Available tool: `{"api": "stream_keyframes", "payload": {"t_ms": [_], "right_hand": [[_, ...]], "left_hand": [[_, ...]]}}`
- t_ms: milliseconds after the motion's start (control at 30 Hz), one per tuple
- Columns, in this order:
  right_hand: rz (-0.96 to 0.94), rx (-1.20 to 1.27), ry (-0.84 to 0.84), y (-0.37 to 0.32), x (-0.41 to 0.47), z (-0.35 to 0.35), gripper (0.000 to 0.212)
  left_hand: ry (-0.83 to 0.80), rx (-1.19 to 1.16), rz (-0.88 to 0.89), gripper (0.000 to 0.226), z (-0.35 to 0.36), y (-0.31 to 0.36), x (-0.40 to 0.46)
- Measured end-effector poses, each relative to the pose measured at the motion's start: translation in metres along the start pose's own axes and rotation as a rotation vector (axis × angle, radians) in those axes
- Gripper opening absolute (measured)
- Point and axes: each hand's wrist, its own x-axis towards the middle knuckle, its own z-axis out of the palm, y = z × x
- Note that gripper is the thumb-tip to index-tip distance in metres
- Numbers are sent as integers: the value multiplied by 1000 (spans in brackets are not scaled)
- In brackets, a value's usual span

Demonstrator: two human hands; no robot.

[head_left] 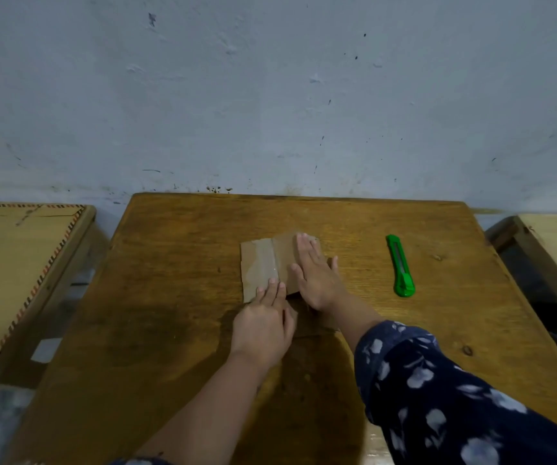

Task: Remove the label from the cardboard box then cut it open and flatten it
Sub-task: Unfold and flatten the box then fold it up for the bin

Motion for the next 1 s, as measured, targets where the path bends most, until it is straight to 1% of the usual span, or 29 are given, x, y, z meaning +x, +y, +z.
{"api": "stream_keyframes", "payload": {"t_ms": [100, 267, 300, 367, 433, 500, 567, 667, 767, 900, 1000], "right_hand": [[1, -12, 54, 2, 0, 10, 57], [19, -155, 115, 4, 1, 23, 55], [17, -180, 121, 5, 1, 25, 56], [10, -223, 139, 6, 2, 27, 61], [-6, -235, 162, 6, 2, 29, 69], [-24, -224, 176, 6, 2, 29, 71], [-36, -228, 178, 6, 2, 29, 71], [-36, -226, 169, 7, 3, 30, 71], [-37, -242, 162, 7, 3, 32, 71], [-26, -257, 152, 6, 4, 31, 71], [-15, -291, 147, 4, 4, 32, 69]], "left_hand": [[16, -17, -1, 52, 0, 0, -2], [199, -160, -44, 40, -5, -13, 4], [214, -196, -37, 39, -5, -17, 9], [154, -268, -10, 44, -4, -26, 20], [31, -319, 3, 55, -3, -31, 32], [-68, -304, -42, 60, 0, -33, 46], [-116, -242, -80, 58, 3, -32, 57], [-108, -174, -86, 57, 9, -28, 63], [-89, -74, -91, 66, 15, -24, 64], [-99, 15, -102, 57, 21, -22, 68], [-76, 33, -100, 58, 25, -22, 68]]}}
